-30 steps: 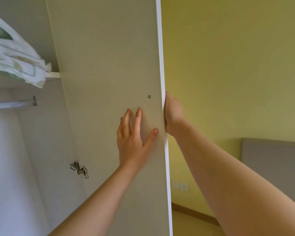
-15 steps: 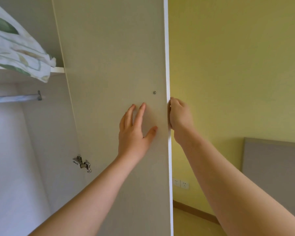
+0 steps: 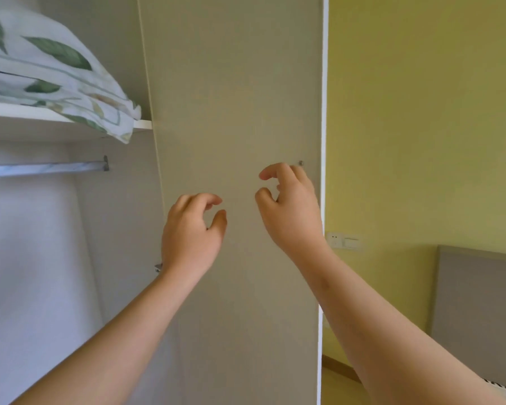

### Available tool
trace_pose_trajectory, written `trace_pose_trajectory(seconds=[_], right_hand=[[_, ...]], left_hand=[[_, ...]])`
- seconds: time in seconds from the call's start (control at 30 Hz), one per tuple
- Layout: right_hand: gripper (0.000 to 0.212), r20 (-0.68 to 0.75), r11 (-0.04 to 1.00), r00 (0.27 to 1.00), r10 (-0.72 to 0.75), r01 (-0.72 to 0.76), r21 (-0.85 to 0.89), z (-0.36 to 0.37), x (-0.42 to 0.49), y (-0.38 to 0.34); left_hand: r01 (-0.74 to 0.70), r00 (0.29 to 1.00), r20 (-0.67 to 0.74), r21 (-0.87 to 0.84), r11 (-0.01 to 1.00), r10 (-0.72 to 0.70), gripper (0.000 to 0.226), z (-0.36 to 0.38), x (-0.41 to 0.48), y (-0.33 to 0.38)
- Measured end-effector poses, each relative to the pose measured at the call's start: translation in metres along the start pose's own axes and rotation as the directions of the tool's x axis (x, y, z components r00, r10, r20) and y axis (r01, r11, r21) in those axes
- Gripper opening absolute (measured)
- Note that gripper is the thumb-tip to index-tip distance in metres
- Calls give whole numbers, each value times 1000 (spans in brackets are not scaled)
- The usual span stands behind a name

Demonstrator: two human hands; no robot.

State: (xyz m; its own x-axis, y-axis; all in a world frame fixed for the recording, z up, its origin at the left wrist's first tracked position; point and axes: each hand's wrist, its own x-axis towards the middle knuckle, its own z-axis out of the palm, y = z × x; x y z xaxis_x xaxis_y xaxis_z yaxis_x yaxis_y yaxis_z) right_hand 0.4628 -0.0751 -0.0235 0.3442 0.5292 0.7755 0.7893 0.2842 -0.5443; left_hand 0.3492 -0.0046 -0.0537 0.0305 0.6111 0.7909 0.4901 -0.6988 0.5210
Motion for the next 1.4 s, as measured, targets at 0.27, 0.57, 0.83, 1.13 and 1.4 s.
trace_pose_trajectory(seconds=[0.27, 0.57, 0.83, 1.13, 1.4], right_hand=[[26, 250, 980, 967, -44, -7, 198, 88, -13, -60], [22, 404, 882, 894, -192, -23, 471, 164, -41, -148], [10, 487, 790, 839, -241, -122, 601, 205, -55, -190], [22, 602, 658, 779, -177, -362, 661, 233, -60, -201], [16, 627, 573, 748, -219, -422, 703, 244, -57, -211]], left_hand=[[78, 989, -141, 211, 974, -48, 12, -104, 6, -53], [122, 960, -277, 560, 820, 46, 16, -221, 6, -97], [230, 941, -325, 819, 526, 95, 34, -292, 37, -123], [234, 956, -295, 754, 614, -2, 22, -304, 42, -142], [224, 957, -288, 774, 592, 15, 26, -305, 29, -125]])
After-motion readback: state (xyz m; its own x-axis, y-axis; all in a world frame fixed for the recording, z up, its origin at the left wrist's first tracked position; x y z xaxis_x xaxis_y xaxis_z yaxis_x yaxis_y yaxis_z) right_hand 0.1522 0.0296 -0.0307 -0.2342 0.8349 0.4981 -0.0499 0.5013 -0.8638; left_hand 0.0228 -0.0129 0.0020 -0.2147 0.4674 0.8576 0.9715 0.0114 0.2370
